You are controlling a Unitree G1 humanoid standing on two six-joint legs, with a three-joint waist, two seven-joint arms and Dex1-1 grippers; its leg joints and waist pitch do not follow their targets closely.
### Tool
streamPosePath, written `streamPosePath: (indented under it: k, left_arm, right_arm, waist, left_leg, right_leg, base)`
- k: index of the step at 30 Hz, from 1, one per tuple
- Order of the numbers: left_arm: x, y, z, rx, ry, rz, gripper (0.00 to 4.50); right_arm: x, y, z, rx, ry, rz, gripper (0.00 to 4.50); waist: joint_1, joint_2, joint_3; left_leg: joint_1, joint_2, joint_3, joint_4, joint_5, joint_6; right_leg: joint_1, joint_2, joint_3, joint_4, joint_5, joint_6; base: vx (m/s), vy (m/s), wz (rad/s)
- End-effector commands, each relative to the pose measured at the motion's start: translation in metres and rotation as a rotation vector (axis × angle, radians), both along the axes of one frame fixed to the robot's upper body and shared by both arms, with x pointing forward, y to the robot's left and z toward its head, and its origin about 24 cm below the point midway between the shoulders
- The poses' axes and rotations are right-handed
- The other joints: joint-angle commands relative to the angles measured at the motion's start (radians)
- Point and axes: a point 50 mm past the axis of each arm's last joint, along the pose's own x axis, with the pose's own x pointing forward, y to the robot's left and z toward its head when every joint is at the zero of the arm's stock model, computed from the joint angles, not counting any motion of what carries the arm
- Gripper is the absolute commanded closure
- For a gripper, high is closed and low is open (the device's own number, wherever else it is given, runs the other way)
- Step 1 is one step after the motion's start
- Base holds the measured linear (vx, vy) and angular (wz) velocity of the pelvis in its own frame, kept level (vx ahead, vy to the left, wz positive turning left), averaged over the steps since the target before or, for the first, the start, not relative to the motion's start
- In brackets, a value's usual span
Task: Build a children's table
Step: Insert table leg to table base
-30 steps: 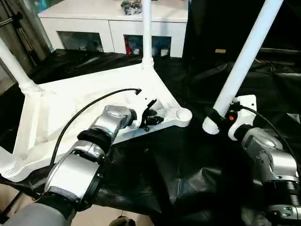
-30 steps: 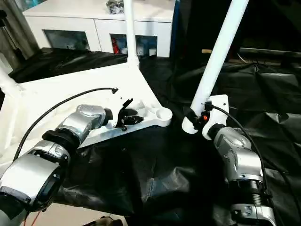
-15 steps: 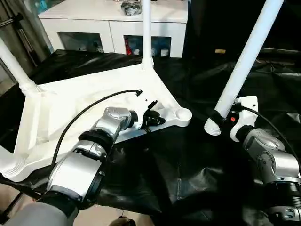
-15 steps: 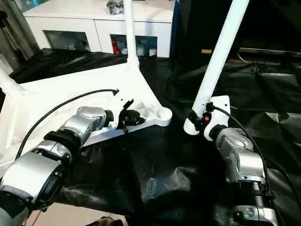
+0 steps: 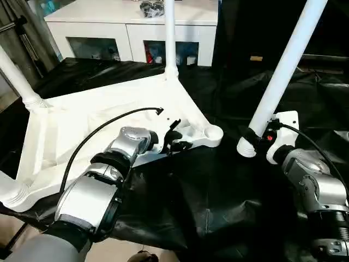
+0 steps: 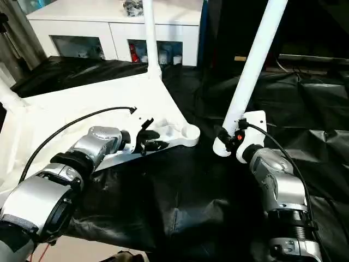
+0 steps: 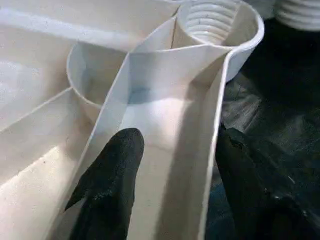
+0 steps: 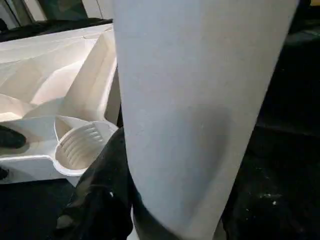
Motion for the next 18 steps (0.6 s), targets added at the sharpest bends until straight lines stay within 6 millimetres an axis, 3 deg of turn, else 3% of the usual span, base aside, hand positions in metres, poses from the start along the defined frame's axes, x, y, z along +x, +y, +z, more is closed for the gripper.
streamPosePath:
  k: [1,18]
  left_arm:
    - [-0.001,0.005,-0.002,0.026,0.021,-0.003,2.21]
    - [-0.007,0.009,-0.007,0.009,0.061,-0.084,3.77]
  right_arm:
    - [0.004,0.002,0.008,-0.009,-0.024,0.021,2.61]
    - [0.009,0.006,0.021,-0.013,-0.064,0.066,2.61]
  waist:
    - [-0.004,-0.01,-0.078]
    - [-0.003,-0.01,-0.077]
  left_leg:
    - [0.041,0.042,-0.028,-0.066,-0.224,0.056]
    - [0.04,0.044,-0.027,-0.068,-0.214,0.064]
  right_leg:
    - [0.045,-0.056,0.025,-0.079,-0.093,-0.27]
    - [0.046,-0.058,0.025,-0.079,-0.084,-0.274]
  base:
    - [0.0,0.0,0.0]
    - [0.0,0.0,0.0]
